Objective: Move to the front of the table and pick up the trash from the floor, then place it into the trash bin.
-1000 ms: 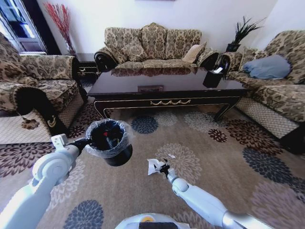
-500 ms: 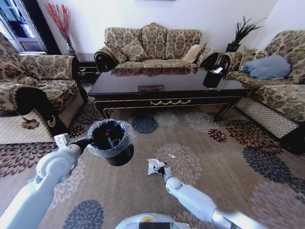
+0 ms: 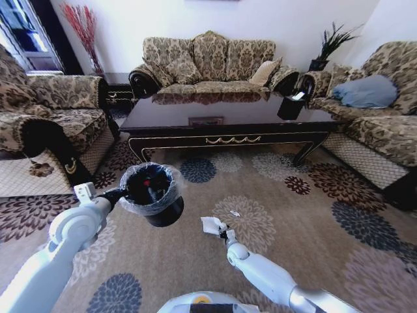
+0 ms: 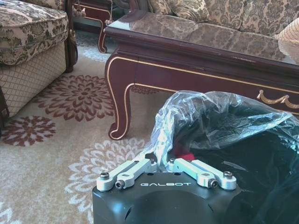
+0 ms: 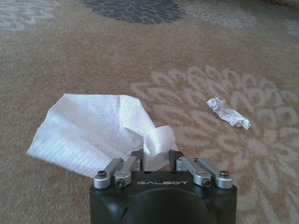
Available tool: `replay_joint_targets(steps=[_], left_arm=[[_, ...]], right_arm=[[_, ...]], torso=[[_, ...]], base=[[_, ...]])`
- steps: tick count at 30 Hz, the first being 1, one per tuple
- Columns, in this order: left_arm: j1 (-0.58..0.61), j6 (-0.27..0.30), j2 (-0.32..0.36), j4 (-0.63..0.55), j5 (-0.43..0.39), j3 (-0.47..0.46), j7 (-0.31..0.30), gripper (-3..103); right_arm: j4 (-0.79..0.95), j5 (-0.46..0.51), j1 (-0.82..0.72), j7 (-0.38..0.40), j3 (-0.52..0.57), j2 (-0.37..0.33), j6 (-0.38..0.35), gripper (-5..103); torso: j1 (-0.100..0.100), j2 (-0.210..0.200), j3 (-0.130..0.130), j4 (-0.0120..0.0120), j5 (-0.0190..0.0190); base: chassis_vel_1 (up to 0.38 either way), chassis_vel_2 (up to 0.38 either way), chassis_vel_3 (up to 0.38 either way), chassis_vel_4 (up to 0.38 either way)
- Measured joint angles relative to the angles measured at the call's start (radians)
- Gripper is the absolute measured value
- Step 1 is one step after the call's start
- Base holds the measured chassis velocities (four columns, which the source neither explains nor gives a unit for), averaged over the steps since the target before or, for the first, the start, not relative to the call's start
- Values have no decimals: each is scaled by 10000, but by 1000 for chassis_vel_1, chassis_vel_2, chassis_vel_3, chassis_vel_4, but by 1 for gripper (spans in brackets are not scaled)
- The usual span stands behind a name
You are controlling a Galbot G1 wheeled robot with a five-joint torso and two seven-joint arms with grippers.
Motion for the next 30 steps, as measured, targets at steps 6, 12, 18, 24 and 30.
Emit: replay_joint_targets(steps=[6, 12, 18, 24, 30], left_arm=[[254, -3, 5, -206, 18, -140, -23, 4], [479, -22, -12, -344, 91, -227, -63, 4], [531, -27, -61, -353, 171, -215, -71, 4], [527, -36, -116, -260, 216, -169, -85, 4], [506, -38, -169, -101, 318, 19, -83, 4]], right_arm=[[188, -207, -126, -35, 129, -189, 165, 10], [488, -483, -350, -267, 349, -518, 486, 1], [838, -750, -591, -492, 686, -912, 805, 0], [1365, -1022, -657, -841, 1139, -1391, 1170, 0], [2140, -1100, -535, -1145, 1687, -1730, 1473, 0]], torso=[[0, 0, 0, -1, -1], [0, 0, 0, -1, -1], [0, 0, 0, -1, 0], [0, 1, 0, -2, -1], [0, 0, 0, -1, -2]], base=[[0, 0, 0, 0], [0, 0, 0, 0], [0, 0, 0, 0], [0, 0, 0, 0], [0, 0, 0, 0]])
